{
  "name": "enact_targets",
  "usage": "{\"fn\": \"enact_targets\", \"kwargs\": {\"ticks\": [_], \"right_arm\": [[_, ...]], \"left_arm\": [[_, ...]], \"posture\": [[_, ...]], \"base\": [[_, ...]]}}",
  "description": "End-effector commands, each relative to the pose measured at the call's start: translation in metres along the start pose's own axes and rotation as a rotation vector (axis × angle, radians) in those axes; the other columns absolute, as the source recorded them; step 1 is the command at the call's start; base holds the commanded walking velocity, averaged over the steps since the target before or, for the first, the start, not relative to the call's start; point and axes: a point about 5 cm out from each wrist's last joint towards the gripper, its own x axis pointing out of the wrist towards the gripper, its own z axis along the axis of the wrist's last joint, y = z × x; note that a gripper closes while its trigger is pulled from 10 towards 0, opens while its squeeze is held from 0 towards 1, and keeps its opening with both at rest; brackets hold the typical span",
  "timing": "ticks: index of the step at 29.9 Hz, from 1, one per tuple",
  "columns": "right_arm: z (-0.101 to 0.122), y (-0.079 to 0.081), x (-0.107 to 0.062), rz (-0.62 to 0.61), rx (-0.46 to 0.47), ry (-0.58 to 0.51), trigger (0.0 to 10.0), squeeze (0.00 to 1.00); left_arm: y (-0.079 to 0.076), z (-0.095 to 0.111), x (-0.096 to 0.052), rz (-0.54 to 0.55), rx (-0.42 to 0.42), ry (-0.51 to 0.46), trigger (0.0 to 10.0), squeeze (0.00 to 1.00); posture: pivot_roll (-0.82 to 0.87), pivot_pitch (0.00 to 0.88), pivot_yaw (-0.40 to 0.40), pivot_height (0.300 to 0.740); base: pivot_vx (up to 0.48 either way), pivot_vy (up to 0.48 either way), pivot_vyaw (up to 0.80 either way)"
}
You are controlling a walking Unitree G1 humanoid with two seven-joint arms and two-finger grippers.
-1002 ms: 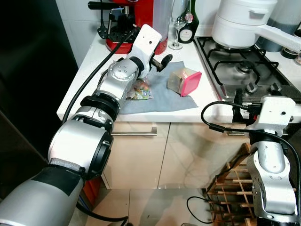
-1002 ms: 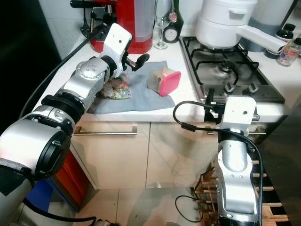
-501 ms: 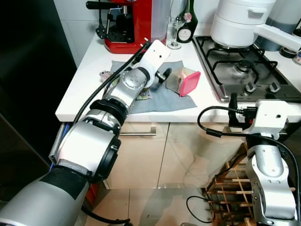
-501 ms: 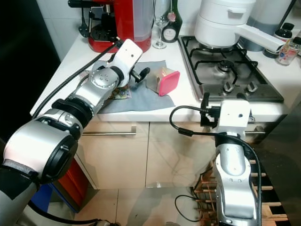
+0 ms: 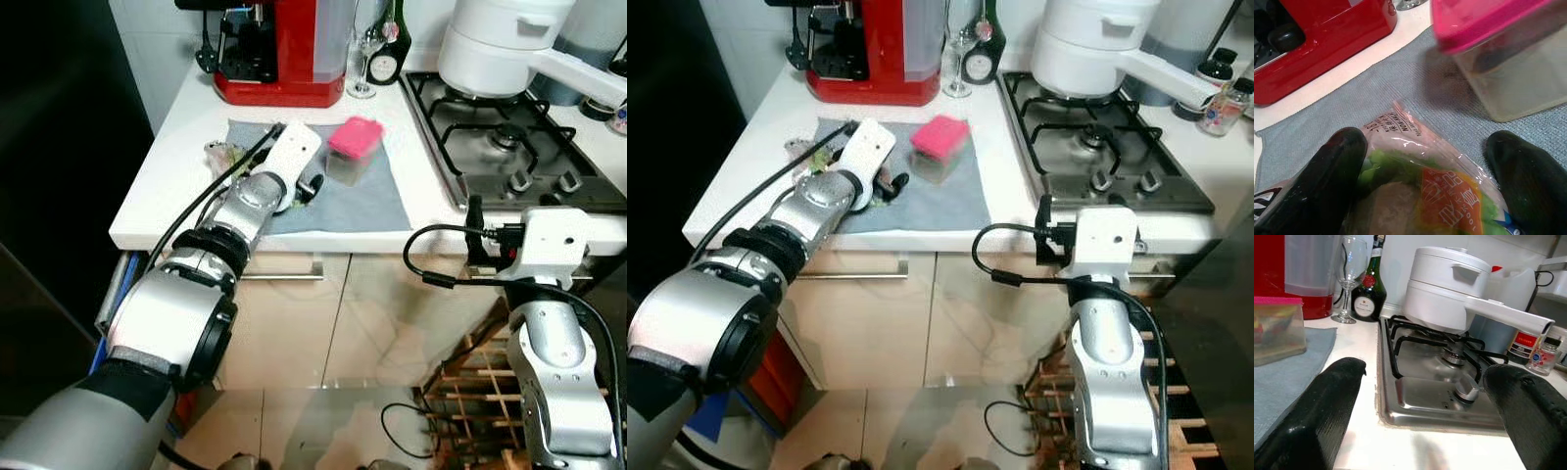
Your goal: Restocking fridge
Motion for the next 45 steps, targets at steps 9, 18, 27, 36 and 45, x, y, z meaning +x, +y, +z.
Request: {"fn": "enact_targets", "kwargs": {"ticks": [9,18,27,36,45], "right_arm": [[0.000,0.002,0.006,-0.005,0.014,-0.008,10.0,0.00],[0.001,0.015,0.024,0.041,0.058,-0.043,10.0,0.00],[0.008,0.016,0.032,-0.010,0.118,-0.102,10.0,0.00],[-0.002,0.033,0.034,0.043,0.115,-0.076,10.0,0.00],[0.000,0.035,0.046,0.063,0.119,-0.097,10.0,0.00]], "left_arm": [[0.043,0.056,-0.013,0.079,-0.026,-0.343,10.0,0.00],[0.062,0.035,-0.040,0.148,-0.076,-0.466,10.0,0.00],[-0.002,-0.025,-0.098,0.124,-0.319,-0.455,10.0,0.00],[-0.020,-0.010,-0.107,0.030,-0.338,-0.490,10.0,0.00],[-0.006,0.006,-0.094,0.126,-0.212,-0.470,10.0,0.00]], "posture": [[-0.19,0.000,-0.014,0.740],[-0.08,0.000,-0.022,0.740],[0.00,0.000,-0.030,0.740],[0.01,0.000,-0.034,0.740],[0.01,0.000,-0.026,0.740]], "base": [[0.000,0.000,0.00],[0.000,0.000,0.00],[0.000,0.000,0.00],[0.000,0.090,-0.10],[0.000,0.373,-0.79]]}}
